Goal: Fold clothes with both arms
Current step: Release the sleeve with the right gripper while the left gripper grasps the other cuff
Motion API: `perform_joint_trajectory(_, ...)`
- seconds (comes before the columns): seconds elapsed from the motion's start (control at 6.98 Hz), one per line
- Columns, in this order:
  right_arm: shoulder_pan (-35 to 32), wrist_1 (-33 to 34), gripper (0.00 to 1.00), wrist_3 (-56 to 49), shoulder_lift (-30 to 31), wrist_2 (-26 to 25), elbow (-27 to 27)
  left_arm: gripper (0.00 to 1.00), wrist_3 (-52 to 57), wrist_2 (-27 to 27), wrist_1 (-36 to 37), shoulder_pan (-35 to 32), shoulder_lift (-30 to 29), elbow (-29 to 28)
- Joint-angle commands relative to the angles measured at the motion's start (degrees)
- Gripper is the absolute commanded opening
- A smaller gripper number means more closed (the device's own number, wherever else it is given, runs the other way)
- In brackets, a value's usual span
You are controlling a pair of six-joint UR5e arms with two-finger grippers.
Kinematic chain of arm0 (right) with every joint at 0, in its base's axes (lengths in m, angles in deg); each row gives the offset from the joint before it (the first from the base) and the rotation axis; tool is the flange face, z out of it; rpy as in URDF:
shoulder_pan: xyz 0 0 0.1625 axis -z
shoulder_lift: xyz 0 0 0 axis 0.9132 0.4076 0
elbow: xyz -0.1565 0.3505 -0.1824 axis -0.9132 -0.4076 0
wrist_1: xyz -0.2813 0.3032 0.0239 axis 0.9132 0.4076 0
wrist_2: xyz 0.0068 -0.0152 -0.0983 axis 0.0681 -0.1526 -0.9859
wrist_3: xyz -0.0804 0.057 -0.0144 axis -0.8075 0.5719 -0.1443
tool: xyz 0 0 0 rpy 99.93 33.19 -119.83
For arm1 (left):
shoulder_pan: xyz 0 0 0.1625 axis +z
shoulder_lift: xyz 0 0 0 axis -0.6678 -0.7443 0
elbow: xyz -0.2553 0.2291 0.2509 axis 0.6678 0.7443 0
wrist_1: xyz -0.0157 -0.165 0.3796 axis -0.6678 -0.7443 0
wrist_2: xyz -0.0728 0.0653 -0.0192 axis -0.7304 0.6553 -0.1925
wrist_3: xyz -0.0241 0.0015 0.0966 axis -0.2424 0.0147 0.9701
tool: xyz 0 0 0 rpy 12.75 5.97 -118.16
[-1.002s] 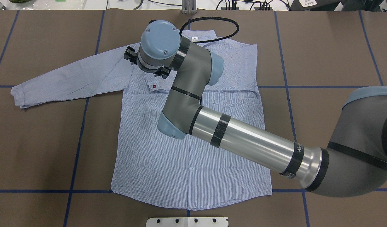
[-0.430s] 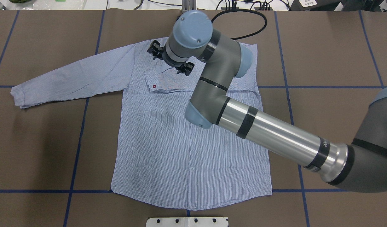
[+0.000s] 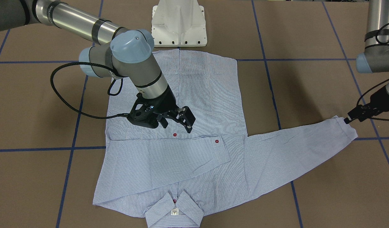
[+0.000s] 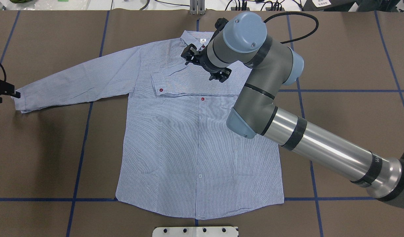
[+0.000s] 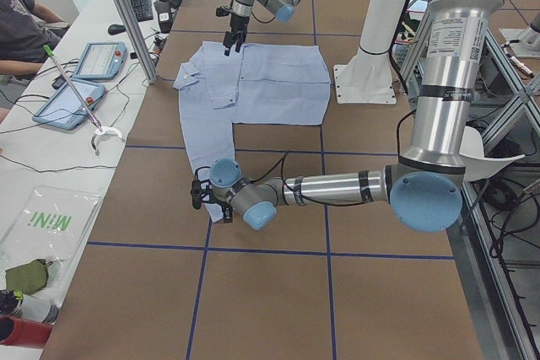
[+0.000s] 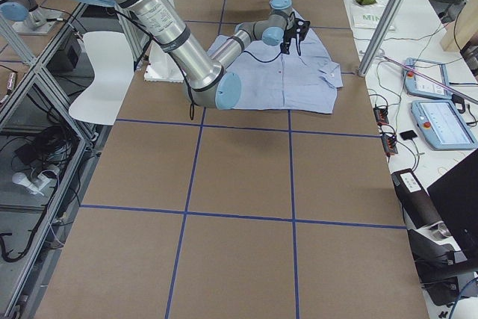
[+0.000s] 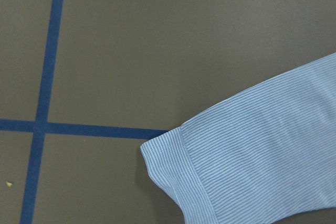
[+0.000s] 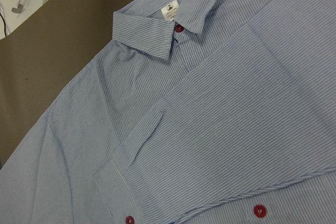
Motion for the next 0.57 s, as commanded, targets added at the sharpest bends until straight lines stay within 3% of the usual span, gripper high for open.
perform_joint_trajectory(0.0,-0.04,0.15,0.99,0.00,1.02,0.02,0.93,0.56,-0.69,1.35,-0.55,0.82,-0.49,-1.03)
perform_joint_trajectory(0.14,-0.04,0.24,0.99,0.08,1.02,0.02,1.01,0.48,-0.69,1.35,-0.55,0.82,-0.49,-0.95)
perform_joint_trajectory(0.43,-0.13,0.24,0.99,0.00,1.63,0.02,1.72,0.44,-0.95,1.35,-0.55,1.17,-0.58,-1.03)
